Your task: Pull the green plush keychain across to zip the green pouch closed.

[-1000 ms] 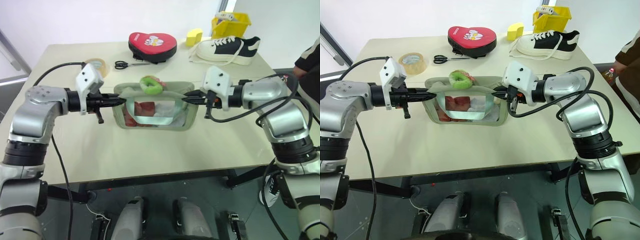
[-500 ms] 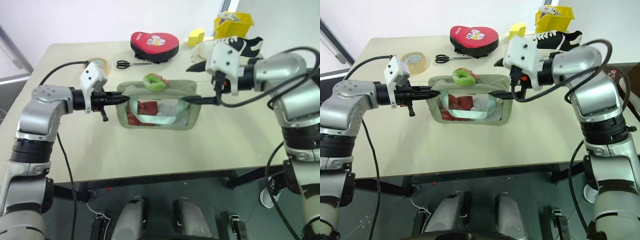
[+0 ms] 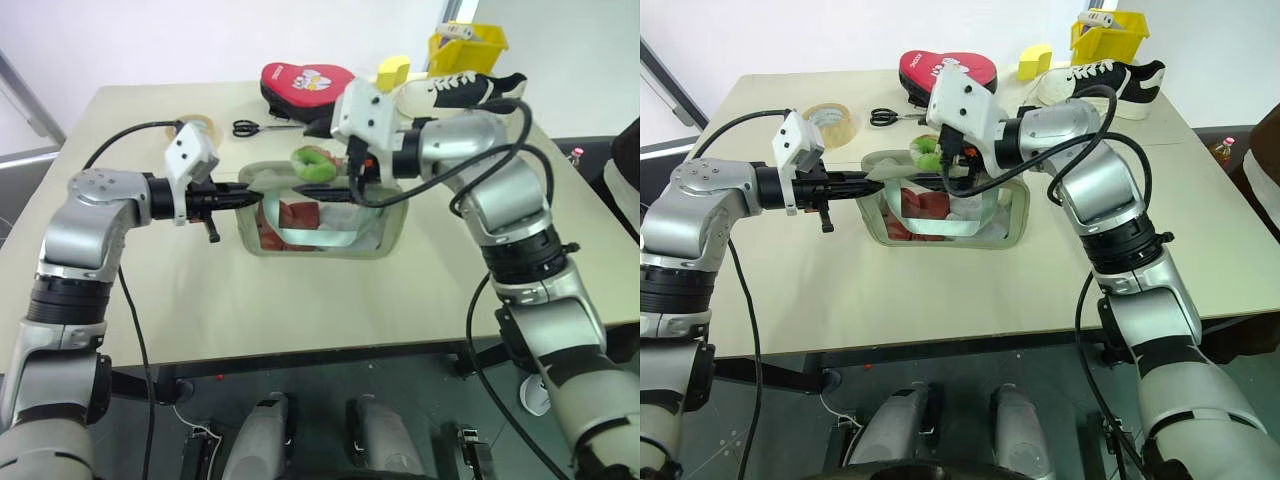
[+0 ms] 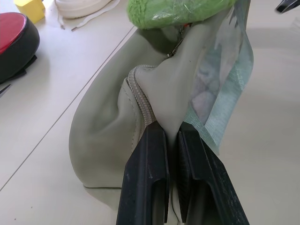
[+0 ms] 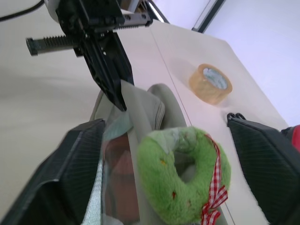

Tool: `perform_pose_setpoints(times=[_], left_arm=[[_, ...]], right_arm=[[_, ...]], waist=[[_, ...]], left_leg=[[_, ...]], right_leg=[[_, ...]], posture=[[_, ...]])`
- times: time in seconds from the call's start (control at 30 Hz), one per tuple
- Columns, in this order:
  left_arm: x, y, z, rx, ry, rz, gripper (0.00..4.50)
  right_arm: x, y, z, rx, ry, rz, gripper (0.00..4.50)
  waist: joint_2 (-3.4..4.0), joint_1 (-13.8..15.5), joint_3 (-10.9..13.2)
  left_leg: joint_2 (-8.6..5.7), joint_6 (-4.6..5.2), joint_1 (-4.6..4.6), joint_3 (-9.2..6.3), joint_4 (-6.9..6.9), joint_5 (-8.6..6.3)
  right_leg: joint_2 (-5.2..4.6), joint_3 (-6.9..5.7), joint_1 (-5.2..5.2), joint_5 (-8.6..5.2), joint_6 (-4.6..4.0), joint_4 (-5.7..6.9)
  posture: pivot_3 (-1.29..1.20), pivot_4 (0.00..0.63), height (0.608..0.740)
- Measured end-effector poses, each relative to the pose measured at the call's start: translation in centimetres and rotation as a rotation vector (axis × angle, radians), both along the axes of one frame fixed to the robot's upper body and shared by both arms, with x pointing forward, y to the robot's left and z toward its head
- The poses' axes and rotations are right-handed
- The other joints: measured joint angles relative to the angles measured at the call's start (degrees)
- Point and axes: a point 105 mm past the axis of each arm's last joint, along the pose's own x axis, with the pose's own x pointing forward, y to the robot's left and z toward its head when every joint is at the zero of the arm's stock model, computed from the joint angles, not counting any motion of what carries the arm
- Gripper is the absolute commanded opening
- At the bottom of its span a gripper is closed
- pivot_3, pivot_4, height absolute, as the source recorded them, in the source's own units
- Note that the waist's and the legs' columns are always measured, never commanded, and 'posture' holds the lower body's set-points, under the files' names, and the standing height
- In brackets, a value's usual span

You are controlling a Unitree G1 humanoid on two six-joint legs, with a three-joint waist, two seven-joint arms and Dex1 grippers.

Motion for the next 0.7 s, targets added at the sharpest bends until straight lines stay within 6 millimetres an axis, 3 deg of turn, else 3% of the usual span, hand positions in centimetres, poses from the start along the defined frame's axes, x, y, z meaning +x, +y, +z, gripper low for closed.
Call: perform_pose_setpoints(times=[0.2, 0.37, 0.47, 0.7], left_arm=[[0.0, 0.1, 0.0, 0.002, -0.001, 0.003, 0.00], [0.0, 0.1, 0.0, 0.002, -0.001, 0.003, 0.00], [-0.2, 0.0, -0.1, 0.002, -0.002, -0.001, 0.00], [-0.4, 0.1, -0.2, 0.001, -0.006, -0.002, 0.00]], right_arm=[[0.3, -0.2, -0.7, -0.027, 0.005, 0.008, 0.01], [0.4, -0.7, -1.4, -0.049, -0.001, 0.001, 0.01], [0.8, -2.1, -0.9, -0.045, 0.003, -0.047, 0.01], [1.8, -9.1, 3.9, 0.104, -0.078, -0.370, 0.01]], waist=[[0.00, -0.04, 0.00], [0.00, -0.02, 0.00], [0.00, 0.07, 0.00], [0.00, 0.18, 0.00]], left_leg=[[0.00, 0.00, 0.00, 0.00, 0.00, 0.00], [0.00, 0.00, 0.00, 0.00, 0.00, 0.00], [0.00, 0.00, 0.00, 0.00, 0.00, 0.00], [0.00, -0.01, 0.01, -0.01, -0.13, 0.00]], right_leg=[[0.00, 0.00, 0.00, 0.00, 0.01, 0.00], [0.00, -0.01, 0.00, 0.01, 0.02, 0.00], [0.00, -0.02, 0.01, 0.00, 0.01, 0.00], [-0.03, -0.01, 0.00, -0.09, -0.17, -0.10]], posture=[[0.00, 0.150, 0.740], [0.00, 0.150, 0.740], [0.00, 0.150, 0.740], [0.00, 0.150, 0.740]])
